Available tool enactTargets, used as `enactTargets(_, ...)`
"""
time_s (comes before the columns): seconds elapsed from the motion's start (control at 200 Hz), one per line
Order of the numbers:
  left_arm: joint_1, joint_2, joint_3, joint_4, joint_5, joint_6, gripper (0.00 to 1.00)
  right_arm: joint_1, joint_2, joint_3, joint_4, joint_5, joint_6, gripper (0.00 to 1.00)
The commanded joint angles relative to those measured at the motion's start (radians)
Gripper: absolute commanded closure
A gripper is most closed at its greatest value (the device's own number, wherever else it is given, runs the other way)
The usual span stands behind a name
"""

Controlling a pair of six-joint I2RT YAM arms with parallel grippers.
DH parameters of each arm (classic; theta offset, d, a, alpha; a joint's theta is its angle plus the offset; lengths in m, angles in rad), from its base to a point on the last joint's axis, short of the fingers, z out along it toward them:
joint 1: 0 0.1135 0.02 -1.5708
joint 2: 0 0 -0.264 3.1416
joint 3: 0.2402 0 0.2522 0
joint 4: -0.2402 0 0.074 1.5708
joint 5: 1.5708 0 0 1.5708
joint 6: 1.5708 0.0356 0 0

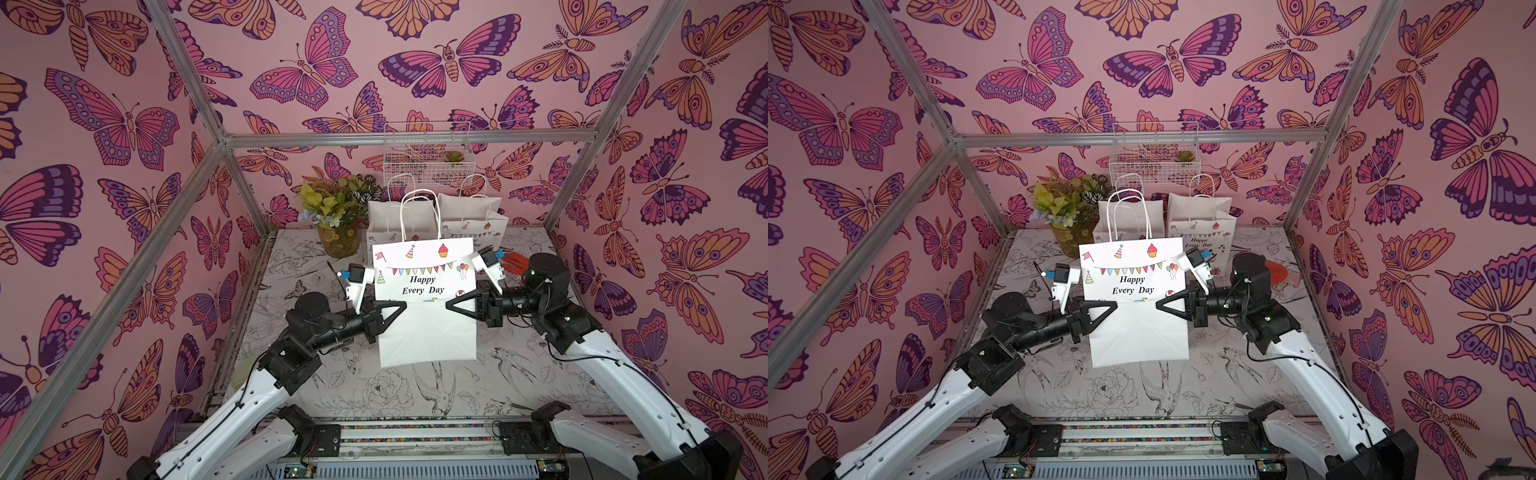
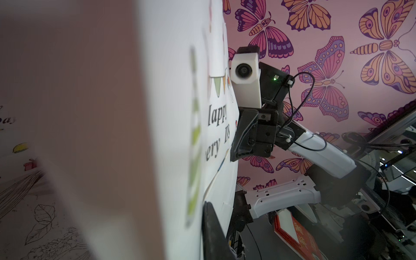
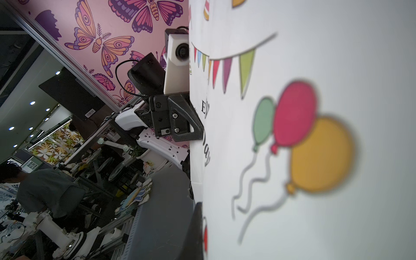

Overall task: Put away the paper bag
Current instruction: Press the paper bag, then place the paper bag at the center of the board.

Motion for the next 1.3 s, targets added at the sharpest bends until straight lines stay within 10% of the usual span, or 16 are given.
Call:
enactTargets(0.0, 0.001, 0.007, 0.009, 0.002, -0.010, 0.004, 0.99, -0.005, -0.008, 0.006, -0.016, 0.004, -0.026, 0.81)
enactTargets(0.11, 0.002, 0.010, 0.042, -0.148, -0.040, 0.022, 1.00, -0.005, -0.006, 0.079, -0.199, 0.100, -0.129, 0.32)
enactTargets(0.23, 0.001, -0.003, 0.050, -0.255, -0.072, 0.006, 1.00, -0.004, 0.002, 0.173, -0.366, 0.262, -0.193, 0.00)
enactTargets(0.571, -0.022, 0.075, 0.109, -0.301, -0.082, -0.111, 1.00, -0.005, -0.163, 0.297, -0.649, 0.560, -0.159, 0.01)
enactTargets(0.971, -0.313, 0.303, 0.118, -0.121, -0.304, -0.211, 1.00, -0.004, -0.286, 0.501, -0.938, 0.864, -0.160, 0.01)
enactTargets(1.297, -0.364, 0.547, 0.080, 0.157, -0.395, -0.342, 1.00, -0.004, -0.251, 0.605, -0.955, 0.918, -0.147, 0.01)
